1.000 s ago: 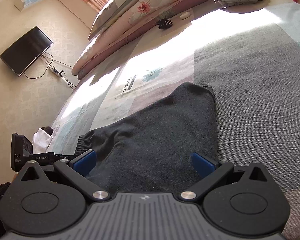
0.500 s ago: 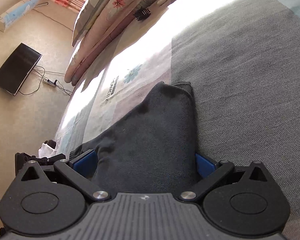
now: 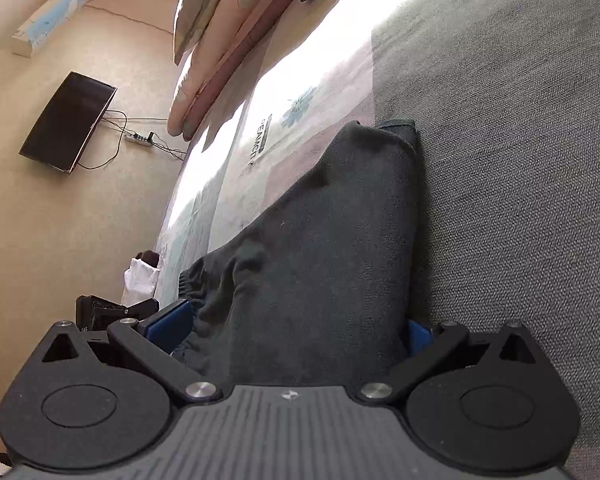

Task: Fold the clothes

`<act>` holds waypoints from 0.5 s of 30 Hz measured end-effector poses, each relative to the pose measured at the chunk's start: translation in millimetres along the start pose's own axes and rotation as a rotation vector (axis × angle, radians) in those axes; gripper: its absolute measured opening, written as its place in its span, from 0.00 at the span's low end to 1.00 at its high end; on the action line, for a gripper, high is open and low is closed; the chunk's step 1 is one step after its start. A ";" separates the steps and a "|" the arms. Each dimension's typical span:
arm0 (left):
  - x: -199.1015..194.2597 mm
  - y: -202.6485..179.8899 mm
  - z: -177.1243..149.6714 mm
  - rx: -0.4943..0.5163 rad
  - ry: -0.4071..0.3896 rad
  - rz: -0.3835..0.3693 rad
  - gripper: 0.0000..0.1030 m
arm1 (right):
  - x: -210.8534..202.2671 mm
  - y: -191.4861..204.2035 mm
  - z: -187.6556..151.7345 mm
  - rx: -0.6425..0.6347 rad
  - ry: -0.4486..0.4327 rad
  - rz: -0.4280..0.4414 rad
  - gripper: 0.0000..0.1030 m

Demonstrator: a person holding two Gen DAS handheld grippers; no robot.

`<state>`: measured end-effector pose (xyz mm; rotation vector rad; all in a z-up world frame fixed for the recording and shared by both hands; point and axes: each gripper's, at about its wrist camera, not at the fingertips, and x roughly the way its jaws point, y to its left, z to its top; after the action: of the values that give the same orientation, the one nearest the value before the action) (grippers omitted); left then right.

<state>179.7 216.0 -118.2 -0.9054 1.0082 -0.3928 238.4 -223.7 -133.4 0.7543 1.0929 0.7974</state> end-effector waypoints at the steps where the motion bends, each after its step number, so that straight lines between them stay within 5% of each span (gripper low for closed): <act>1: 6.5 -1.3 4.6 -0.011 -0.012 -0.004 0.99 | 5.8 -0.5 7.2 0.005 -0.006 0.004 1.00; 9: -2.8 -2.7 -14.0 0.030 0.111 -0.020 0.99 | 4.2 3.4 -3.1 -0.043 0.061 0.054 1.00; 15: 5.5 3.3 1.2 -0.005 0.091 -0.047 0.99 | 19.1 2.3 17.8 -0.004 0.046 0.053 1.00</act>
<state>183.2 214.8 -123.6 -0.9234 1.0729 -0.4752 259.8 -208.6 -135.2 0.7675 1.1155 0.8655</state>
